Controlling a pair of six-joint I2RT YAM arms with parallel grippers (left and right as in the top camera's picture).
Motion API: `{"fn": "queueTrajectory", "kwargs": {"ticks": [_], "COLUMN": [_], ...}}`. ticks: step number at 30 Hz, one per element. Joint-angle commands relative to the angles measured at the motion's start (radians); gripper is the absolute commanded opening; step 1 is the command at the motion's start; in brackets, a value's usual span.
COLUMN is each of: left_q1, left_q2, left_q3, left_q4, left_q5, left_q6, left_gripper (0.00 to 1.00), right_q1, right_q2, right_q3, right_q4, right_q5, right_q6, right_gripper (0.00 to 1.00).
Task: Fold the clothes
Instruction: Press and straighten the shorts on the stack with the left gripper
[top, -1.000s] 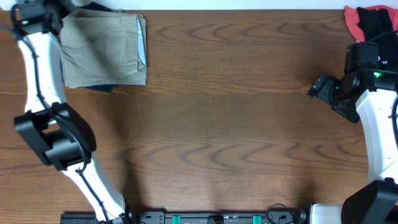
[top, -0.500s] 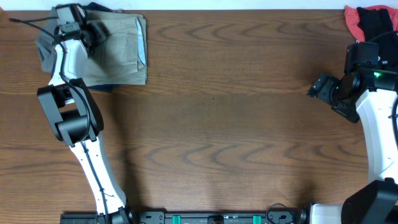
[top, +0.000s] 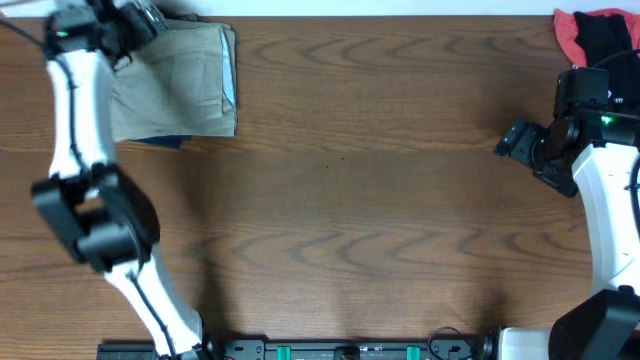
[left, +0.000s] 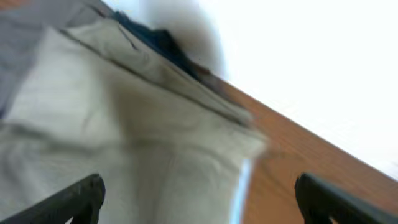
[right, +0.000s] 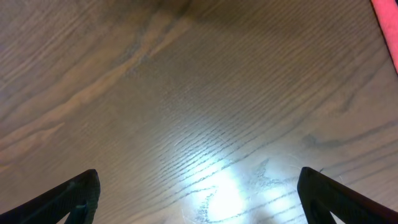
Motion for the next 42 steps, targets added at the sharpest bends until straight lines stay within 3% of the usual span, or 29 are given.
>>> {"fn": "queueTrajectory", "kwargs": {"ticks": [1, 7, 15, 25, 29, 32, 37, 42], "left_q1": [0.006, 0.006, 0.011, 0.070, 0.083, 0.084, 0.084, 0.082], "left_q2": [-0.087, -0.080, 0.032, 0.198, 0.165, 0.108, -0.042, -0.206], "left_q3": [0.006, -0.011, -0.130, -0.138, -0.138, -0.138, -0.138, -0.138], "left_q4": [-0.120, -0.297, -0.235, -0.227, -0.259, -0.274, -0.300, -0.314], "left_q5": [0.024, 0.001, -0.180, -0.202, -0.199, -0.199, -0.195, -0.081], "left_q6": [0.022, 0.108, 0.111, 0.110, 0.107, 0.106, 0.000, -0.006], "left_gripper": [0.98, 0.98, 0.98, 0.98, 1.00, 0.92, 0.91, 0.92], "right_q1": [-0.002, -0.002, -0.002, -0.002, -0.002, -0.002, -0.002, -0.002], "right_q2": [-0.011, -0.011, -0.011, -0.011, -0.011, -0.011, -0.011, -0.011], "right_q3": [0.006, 0.006, 0.006, 0.006, 0.006, 0.006, 0.006, 0.006], "right_q4": [-0.002, -0.002, -0.002, -0.002, -0.002, -0.002, -0.002, -0.002], "right_q5": [0.008, 0.008, 0.008, 0.008, 0.008, 0.008, 0.008, 0.008], "right_q6": [-0.007, -0.007, -0.007, -0.007, -0.007, -0.007, -0.007, -0.007], "right_gripper": [0.99, 0.99, 0.99, 0.99, 0.99, 0.99, 0.99, 0.99]}}
